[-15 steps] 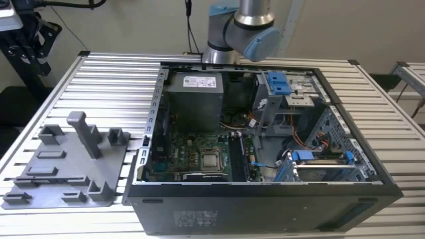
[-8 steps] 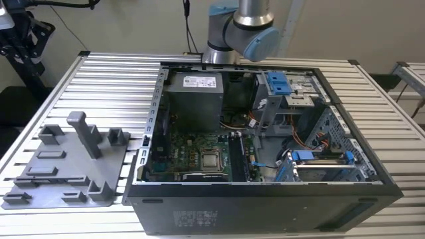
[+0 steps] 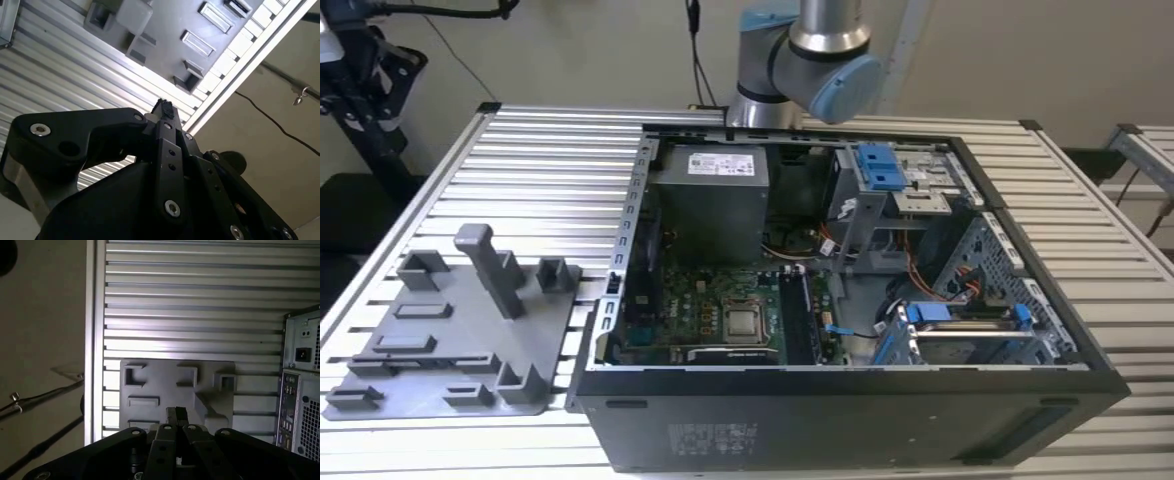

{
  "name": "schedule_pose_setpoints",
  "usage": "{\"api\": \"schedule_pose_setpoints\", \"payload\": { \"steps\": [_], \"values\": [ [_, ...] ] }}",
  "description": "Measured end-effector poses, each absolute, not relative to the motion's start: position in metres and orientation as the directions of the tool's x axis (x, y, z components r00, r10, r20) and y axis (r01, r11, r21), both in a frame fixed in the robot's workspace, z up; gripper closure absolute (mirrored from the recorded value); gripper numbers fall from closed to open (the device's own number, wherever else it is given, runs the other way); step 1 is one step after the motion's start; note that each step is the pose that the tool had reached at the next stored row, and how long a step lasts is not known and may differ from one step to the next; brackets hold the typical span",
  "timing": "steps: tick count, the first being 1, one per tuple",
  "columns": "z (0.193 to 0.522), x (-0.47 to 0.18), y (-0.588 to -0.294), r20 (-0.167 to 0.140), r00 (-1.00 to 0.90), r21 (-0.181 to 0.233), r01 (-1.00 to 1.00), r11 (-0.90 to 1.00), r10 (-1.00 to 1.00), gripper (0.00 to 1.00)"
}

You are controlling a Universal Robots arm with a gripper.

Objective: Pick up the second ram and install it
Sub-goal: 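Reach for the second ram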

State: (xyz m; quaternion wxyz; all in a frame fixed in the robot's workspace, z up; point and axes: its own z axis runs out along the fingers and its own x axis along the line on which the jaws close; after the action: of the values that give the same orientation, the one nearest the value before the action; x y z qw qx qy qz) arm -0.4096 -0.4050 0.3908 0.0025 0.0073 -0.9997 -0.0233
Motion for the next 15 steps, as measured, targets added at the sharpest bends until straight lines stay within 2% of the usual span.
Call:
{"api": "schedule_pose_setpoints", "payload": {
  "steps": [15],
  "values": [
    [0.390,-0.410,-0.442,0.005,-1.000,0.047,-0.014,0.999,-0.015,0.89]
  ]
}}
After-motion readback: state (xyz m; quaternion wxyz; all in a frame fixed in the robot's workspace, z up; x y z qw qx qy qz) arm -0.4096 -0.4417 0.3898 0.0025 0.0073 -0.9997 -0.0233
